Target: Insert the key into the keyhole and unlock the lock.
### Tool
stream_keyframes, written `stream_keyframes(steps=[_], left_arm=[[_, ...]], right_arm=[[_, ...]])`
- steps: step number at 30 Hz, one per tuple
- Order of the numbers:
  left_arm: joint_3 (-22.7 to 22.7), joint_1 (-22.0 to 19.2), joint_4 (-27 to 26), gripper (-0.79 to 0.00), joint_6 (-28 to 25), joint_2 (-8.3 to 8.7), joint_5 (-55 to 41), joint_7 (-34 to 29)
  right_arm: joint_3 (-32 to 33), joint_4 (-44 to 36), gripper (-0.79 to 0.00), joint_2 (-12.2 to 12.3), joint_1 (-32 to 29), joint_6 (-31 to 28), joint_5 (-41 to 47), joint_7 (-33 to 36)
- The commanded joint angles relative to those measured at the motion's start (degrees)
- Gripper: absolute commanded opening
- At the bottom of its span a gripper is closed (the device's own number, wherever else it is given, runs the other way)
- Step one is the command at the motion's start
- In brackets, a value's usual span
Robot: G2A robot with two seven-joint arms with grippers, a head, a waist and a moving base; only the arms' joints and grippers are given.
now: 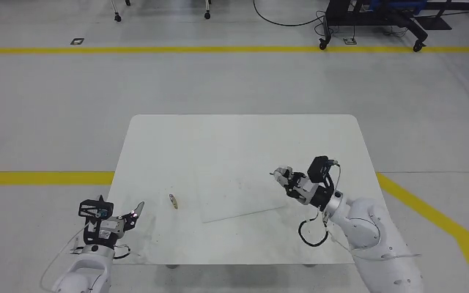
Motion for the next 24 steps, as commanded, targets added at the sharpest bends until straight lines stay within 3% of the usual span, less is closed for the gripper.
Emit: stream_keyframes(steps=[1, 4, 24], left_arm=[[0.0, 0.0, 0.0, 0.0, 0.0, 0.0, 0.0, 0.0], [0.0, 0.0, 0.0, 0.0, 0.0, 0.0, 0.0, 0.0], [0.2, 0.0, -0.1, 0.0, -0.5, -0.01, -0.2, 0.0]], right_arm=[[1.3, 0.6, -0.785, 0.2, -2.7, -0.4, 7.8, -0.2], [3.4, 1.7, -0.785, 0.6, -5.4, -2.5, 14.3, 0.8], [3.3, 1.5, -0.785, 0.6, -6.0, -1.7, 15.1, 0.7]])
